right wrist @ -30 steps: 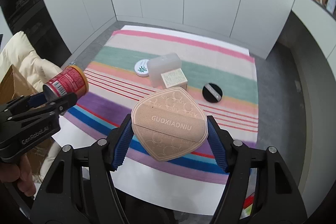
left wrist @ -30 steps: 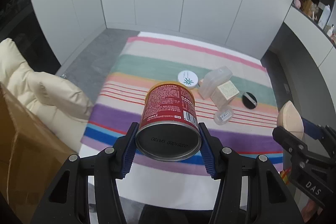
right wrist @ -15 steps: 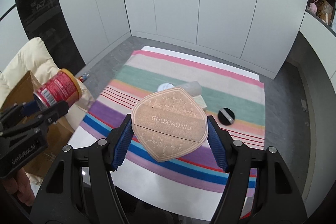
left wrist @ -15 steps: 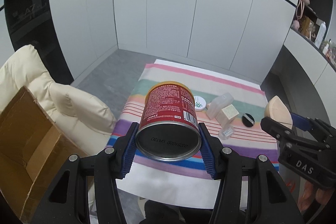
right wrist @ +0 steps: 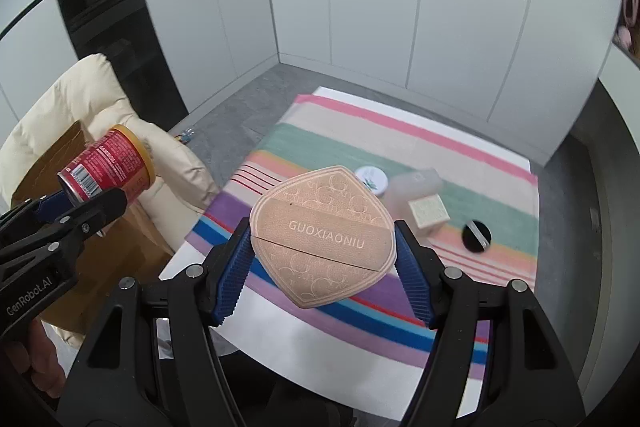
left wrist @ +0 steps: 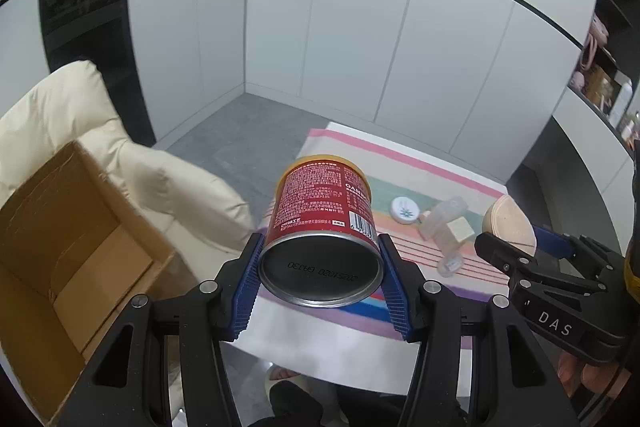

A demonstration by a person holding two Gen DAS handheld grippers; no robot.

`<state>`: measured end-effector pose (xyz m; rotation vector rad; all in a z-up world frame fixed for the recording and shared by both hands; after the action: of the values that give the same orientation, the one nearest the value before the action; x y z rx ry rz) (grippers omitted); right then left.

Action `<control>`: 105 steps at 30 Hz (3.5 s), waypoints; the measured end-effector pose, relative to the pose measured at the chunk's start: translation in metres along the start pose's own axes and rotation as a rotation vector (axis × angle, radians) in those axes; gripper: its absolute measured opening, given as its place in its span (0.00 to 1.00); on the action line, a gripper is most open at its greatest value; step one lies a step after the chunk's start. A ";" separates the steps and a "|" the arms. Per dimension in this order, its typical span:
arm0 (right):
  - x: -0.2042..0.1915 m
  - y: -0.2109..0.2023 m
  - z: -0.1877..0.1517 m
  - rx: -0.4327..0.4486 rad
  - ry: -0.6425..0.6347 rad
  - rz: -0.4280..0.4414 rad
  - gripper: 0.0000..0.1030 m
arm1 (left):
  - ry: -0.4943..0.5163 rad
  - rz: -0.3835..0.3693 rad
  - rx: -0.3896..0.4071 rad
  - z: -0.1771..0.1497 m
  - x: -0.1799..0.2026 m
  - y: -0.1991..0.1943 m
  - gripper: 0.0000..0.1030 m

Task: Organize objects
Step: 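Carry the red can and beige puff with both tools over the cardboard box, then open both tools to drop the can and puff into the box, then move both tools back over the table toward the remaining items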

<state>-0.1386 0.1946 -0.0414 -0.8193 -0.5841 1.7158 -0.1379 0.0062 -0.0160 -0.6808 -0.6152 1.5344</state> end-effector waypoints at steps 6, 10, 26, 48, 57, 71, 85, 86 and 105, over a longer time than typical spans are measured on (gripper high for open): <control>-0.036 0.011 0.007 0.005 -0.070 0.043 0.68 | -0.014 0.059 0.035 -0.002 -0.027 -0.006 0.54; -0.060 0.017 0.009 0.009 -0.103 0.076 0.68 | -0.031 0.089 0.050 -0.003 -0.048 -0.011 0.54; -0.145 0.043 0.017 -0.014 -0.201 0.186 0.68 | -0.140 0.182 0.018 -0.025 -0.134 -0.015 0.54; -0.265 0.074 0.012 -0.064 -0.349 0.311 0.69 | -0.235 0.341 -0.016 -0.069 -0.225 -0.037 0.80; -0.318 0.089 0.001 -0.099 -0.409 0.364 0.69 | -0.337 0.505 -0.048 -0.092 -0.283 -0.055 1.00; -0.353 0.094 -0.007 -0.104 -0.458 0.383 0.84 | -0.381 0.536 -0.081 -0.107 -0.307 -0.062 1.00; -0.303 0.086 0.006 -0.072 -0.394 0.337 1.00 | -0.344 0.511 -0.061 -0.083 -0.281 -0.045 1.00; -0.298 0.085 0.008 -0.070 -0.389 0.331 1.00 | -0.340 0.507 -0.060 -0.080 -0.278 -0.043 1.00; -0.194 0.069 0.023 -0.056 -0.241 0.232 1.00 | -0.247 0.421 -0.029 -0.038 -0.207 -0.016 1.00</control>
<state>-0.1659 -0.0100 -0.0326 -0.7470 -0.7241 2.0364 -0.0906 -0.1999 -0.0173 -0.6763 -0.7091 2.0252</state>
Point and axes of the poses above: each gripper's, at about its wrist camera, not at the fingertips, and y roughly the way its jaws point, x to its right, z to its top, the point moved 2 cm from there along y, roughly the way its jaws point, and after that the axes turned 15 degrees about z, right-handed, at the moved point
